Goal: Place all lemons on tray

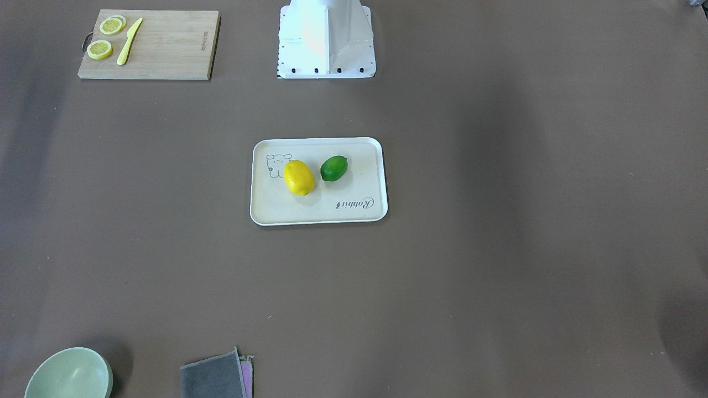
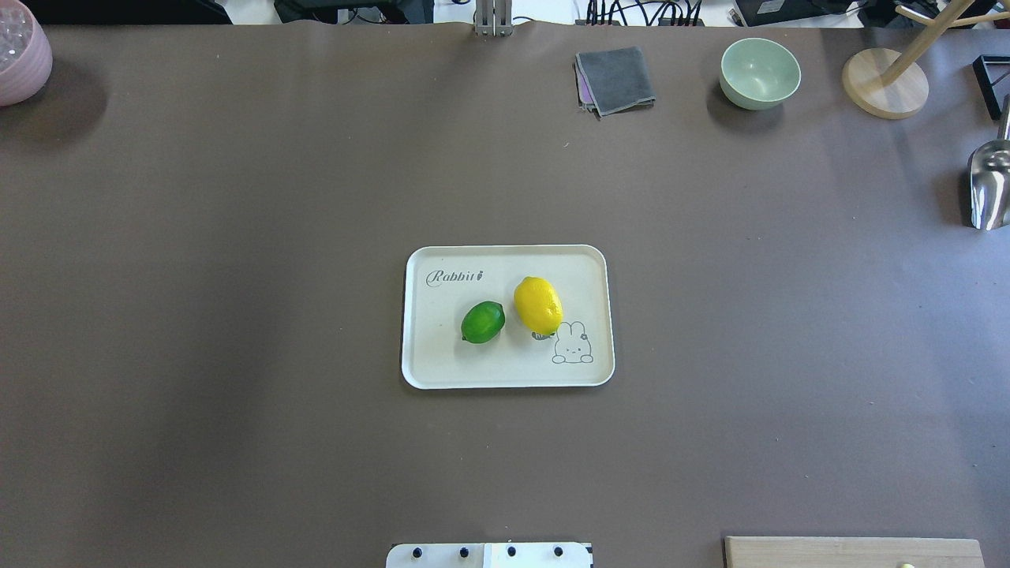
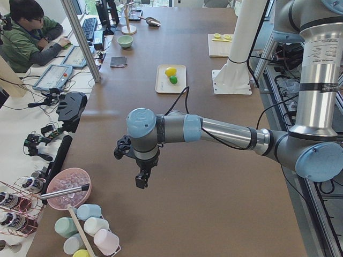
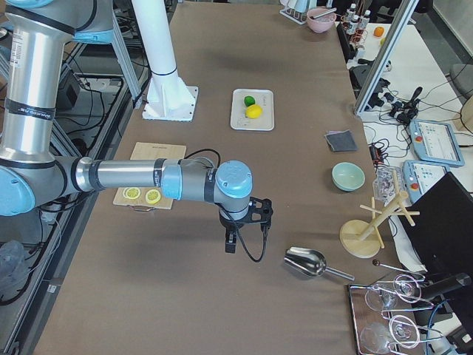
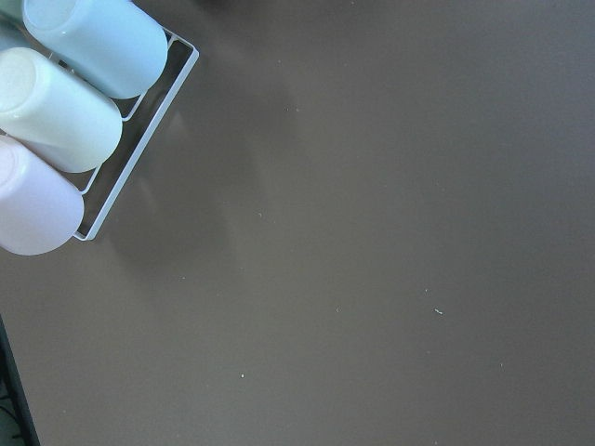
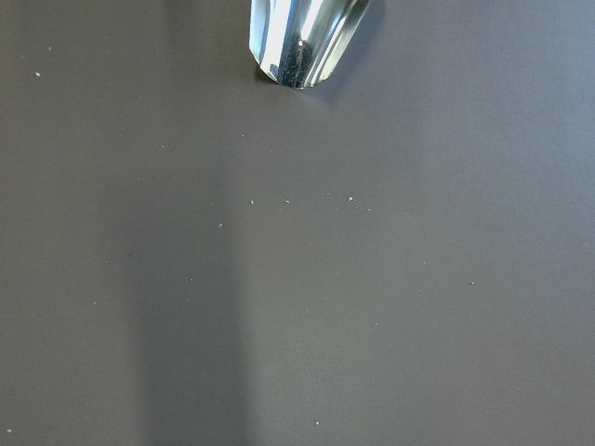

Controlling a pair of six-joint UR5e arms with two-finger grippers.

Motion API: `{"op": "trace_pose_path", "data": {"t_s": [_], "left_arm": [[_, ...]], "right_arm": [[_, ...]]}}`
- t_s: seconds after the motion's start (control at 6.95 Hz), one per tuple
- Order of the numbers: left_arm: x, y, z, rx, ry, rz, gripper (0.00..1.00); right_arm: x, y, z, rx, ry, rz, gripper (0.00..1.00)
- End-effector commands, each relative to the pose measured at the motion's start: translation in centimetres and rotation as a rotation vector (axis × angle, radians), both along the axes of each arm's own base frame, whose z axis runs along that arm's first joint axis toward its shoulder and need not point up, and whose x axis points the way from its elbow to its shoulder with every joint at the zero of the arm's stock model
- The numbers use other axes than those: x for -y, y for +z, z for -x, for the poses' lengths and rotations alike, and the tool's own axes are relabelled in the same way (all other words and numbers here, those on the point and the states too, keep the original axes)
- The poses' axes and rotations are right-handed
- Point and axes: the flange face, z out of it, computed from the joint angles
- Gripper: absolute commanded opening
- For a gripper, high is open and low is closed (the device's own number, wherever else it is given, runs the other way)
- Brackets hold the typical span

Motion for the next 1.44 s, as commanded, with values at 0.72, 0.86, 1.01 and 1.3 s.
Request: {"op": "trace_pose_path", "data": {"t_s": [0.72,0.86,1.01,1.3], "left_arm": [[-0.6,0.4,-0.1,-0.001,0.001,0.007,0.99],[-0.6,0.4,-0.1,-0.001,0.001,0.007,0.99],[-0.6,0.5,-0.1,-0.001,0.001,0.009,0.99],[-0.6,0.5,-0.1,-0.001,0.001,0.009,0.99]], "right_arm": [[-0.4,-0.3,0.3,0.015,-0.003,-0.006,1.0],[-0.4,-0.3,0.3,0.017,-0.003,-0.006,1.0],[-0.7,-0.1,0.3,0.02,-0.003,0.0,1.0],[-1.2,0.0,0.6,0.061,-0.001,0.01,1.0]]}}
